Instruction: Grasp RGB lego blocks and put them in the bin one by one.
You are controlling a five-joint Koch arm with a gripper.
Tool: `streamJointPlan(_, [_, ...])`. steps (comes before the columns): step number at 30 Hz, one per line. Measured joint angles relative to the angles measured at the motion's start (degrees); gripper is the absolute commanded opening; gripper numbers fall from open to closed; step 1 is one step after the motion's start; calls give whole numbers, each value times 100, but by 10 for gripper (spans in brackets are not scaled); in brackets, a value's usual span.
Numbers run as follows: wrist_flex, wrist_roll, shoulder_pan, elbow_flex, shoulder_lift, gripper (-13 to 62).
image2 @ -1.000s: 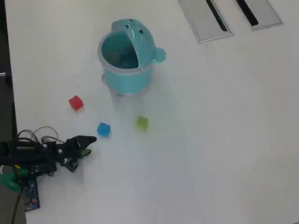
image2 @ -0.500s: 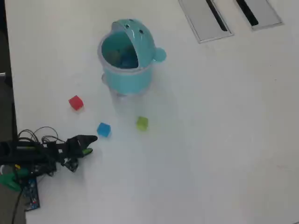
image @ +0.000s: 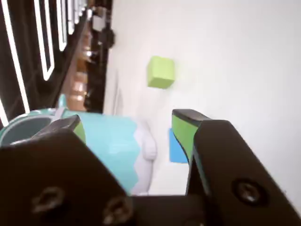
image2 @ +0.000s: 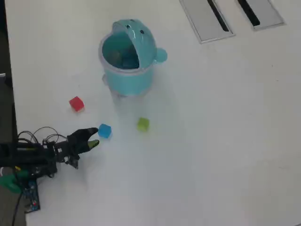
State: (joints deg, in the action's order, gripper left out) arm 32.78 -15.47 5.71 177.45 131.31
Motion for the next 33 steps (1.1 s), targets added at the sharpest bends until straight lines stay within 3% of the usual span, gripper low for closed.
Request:
streamJointPlan(11, [984,-1345,158,-97,0,323])
streamJointPlan(22, [1239,-2505,1274,-176,0,304])
streamJointPlan(33, [888,-3234,2259,-1257,0,307])
